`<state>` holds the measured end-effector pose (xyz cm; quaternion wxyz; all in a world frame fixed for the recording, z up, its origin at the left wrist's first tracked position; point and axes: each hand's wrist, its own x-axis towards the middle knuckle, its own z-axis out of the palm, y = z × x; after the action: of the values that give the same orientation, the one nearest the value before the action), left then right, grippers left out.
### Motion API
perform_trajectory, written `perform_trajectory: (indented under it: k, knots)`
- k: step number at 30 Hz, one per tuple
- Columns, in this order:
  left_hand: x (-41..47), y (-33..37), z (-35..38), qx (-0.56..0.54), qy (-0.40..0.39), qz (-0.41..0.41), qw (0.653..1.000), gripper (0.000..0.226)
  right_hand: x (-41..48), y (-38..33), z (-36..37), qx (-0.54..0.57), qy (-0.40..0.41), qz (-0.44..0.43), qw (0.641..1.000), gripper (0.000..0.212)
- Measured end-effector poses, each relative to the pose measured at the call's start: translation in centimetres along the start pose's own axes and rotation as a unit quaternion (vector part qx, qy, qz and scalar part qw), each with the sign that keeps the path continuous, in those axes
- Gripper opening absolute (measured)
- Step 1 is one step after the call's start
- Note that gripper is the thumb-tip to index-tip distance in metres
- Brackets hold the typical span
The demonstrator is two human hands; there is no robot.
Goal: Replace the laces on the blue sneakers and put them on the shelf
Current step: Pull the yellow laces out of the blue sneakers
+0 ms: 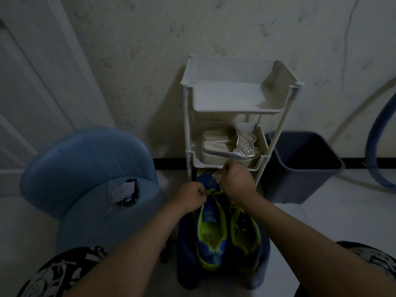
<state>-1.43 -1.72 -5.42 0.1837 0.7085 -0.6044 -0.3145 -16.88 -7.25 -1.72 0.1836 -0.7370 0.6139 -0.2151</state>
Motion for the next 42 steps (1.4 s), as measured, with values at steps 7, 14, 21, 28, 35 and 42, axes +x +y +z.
perform_trajectory:
  k: [7,14,21,28,35,42]
  knots:
    - [0.0,0.3,0.1,0.037,0.049,0.052,0.997,0.018,-0.1,0.5,-2.4,-0.226,-0.118,0.022,0.967,0.034]
    - [-0.1,0.3,0.4,0.139,0.042,0.094,0.985,0.029,-0.8,-0.4,-0.2,-0.175,-0.237,-0.14,0.945,0.036]
    - [0.2,0.9,0.2,0.16,0.063,0.103,0.98,0.021,-0.4,0.2,1.1,-0.199,-0.245,-0.103,0.943,0.038]
    - [1.2,1.6,-0.7,0.205,0.048,0.087,0.974,0.01,-0.4,0.6,1.3,-0.167,-0.251,-0.114,0.947,0.035]
    - [1.7,0.9,-1.0,0.172,0.019,0.085,0.981,0.01,-0.5,0.6,1.6,-0.139,-0.263,-0.105,0.949,0.042]
    - [1.7,-0.9,-1.0,0.031,0.063,0.016,0.997,0.031,-0.4,0.4,1.4,-0.11,-0.275,-0.099,0.95,0.045]
